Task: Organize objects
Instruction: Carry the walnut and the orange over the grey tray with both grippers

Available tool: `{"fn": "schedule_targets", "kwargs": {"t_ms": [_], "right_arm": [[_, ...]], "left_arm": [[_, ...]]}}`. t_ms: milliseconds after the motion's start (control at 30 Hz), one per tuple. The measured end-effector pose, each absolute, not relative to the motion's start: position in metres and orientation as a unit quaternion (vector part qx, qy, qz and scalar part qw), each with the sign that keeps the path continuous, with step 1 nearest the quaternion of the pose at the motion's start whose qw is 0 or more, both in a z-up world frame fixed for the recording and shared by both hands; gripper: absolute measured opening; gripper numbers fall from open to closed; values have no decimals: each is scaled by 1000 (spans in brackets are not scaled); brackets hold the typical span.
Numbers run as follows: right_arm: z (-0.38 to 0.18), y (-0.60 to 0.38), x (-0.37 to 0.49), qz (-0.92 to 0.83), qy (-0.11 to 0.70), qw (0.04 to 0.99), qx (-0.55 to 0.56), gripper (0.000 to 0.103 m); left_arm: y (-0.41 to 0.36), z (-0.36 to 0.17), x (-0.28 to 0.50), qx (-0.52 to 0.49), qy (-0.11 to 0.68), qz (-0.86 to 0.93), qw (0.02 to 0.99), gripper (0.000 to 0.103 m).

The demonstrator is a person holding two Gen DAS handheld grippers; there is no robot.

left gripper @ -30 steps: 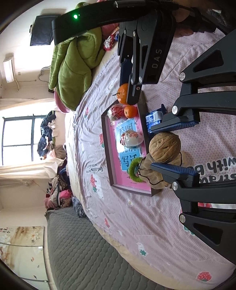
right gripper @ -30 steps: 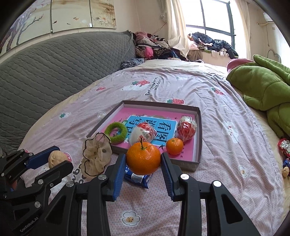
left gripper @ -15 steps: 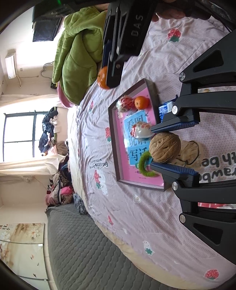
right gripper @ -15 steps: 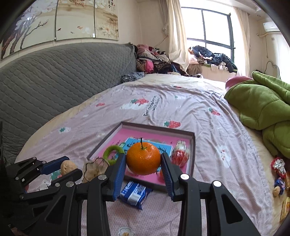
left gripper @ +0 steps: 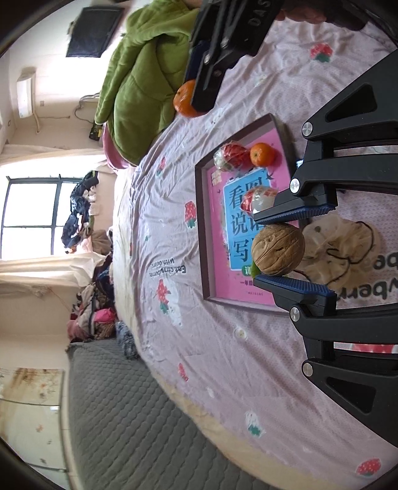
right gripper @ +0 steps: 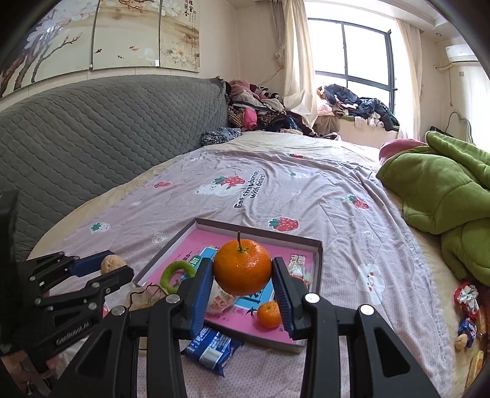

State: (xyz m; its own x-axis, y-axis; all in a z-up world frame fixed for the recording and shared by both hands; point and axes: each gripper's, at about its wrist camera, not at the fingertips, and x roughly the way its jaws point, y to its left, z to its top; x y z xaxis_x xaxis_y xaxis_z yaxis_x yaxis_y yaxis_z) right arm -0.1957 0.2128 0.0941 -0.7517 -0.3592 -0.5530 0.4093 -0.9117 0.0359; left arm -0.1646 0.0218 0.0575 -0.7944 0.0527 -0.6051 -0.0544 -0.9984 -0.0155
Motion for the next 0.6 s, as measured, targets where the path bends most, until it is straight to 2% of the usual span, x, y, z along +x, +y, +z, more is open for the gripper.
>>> {"fn": "schedule_targets", "kwargs": {"t_ms": [500, 600], "right_arm": [[95, 209, -231, -939, 49, 201, 275, 40], [94, 207, -240, -940, 49, 198, 272, 40]], "left_arm": [[11, 59, -224, -319, 9, 948, 4, 35], [7, 57, -235, -325, -17, 945, 17, 35]]}}
